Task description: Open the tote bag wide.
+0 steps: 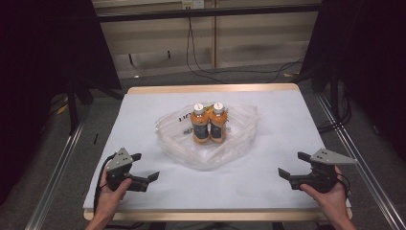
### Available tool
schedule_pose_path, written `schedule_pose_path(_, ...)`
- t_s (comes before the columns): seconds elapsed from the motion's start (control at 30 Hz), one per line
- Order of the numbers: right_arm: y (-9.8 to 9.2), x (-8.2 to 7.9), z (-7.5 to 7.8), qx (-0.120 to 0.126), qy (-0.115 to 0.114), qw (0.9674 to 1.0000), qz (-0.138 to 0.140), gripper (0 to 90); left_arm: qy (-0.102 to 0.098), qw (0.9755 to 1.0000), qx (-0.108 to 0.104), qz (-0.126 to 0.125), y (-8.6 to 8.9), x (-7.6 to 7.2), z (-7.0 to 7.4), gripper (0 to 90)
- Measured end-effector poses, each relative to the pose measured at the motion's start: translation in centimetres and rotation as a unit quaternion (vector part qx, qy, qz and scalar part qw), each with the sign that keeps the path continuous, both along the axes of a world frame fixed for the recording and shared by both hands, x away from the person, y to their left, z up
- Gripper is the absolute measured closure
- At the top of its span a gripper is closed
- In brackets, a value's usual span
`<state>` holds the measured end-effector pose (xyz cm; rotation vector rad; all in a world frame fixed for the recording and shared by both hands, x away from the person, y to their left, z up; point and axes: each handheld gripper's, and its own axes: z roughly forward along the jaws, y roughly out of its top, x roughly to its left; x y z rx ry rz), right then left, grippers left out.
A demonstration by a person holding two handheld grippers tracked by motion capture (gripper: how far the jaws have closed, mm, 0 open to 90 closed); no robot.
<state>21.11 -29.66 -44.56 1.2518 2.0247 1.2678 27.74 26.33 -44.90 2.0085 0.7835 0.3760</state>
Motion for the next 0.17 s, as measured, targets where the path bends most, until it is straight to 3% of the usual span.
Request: schedule_pose_path(0.17, -1.05, -0.34, 0.12, 0.012, -0.009, 0.9996, -0.024, 4.1, 0.008, 0.9999, 0.004, 0.014, 1.07, -0.16, -0.87, 3.1)
